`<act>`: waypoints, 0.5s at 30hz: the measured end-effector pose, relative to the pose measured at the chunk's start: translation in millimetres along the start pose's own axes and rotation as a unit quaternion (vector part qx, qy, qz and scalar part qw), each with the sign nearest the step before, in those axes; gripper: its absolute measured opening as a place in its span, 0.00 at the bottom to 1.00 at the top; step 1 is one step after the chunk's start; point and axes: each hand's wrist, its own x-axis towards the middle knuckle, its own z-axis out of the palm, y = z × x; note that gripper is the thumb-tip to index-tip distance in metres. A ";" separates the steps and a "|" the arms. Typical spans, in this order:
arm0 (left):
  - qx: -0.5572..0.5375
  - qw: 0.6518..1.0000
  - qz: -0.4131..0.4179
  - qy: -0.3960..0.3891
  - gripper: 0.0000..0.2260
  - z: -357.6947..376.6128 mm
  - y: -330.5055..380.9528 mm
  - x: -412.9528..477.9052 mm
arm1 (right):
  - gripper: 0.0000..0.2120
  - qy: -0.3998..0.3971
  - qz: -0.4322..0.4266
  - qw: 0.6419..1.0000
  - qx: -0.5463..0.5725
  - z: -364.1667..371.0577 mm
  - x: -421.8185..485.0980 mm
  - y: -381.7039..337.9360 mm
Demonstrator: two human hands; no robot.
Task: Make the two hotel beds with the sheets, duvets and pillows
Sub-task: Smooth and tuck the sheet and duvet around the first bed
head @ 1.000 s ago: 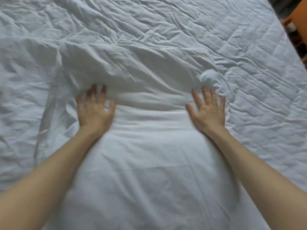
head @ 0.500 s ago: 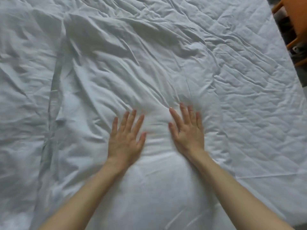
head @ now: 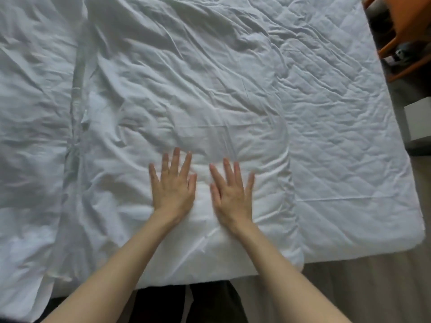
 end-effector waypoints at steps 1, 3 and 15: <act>0.005 1.000 -0.006 0.000 0.27 5.7 -4.6 -12.1 | 0.25 -0.004 0.008 1.000 -0.012 6.6 -15.2 8.2; 0.015 0.999 -0.022 0.022 0.26 15.2 -25.1 -31.4 | 0.26 -0.007 0.044 0.998 -0.048 11.9 -39.0 39.5; 0.005 0.989 -0.146 0.003 0.27 9.1 -10.4 -108.2 | 0.28 -0.026 0.028 0.999 -0.038 -25.9 -82.7 73.9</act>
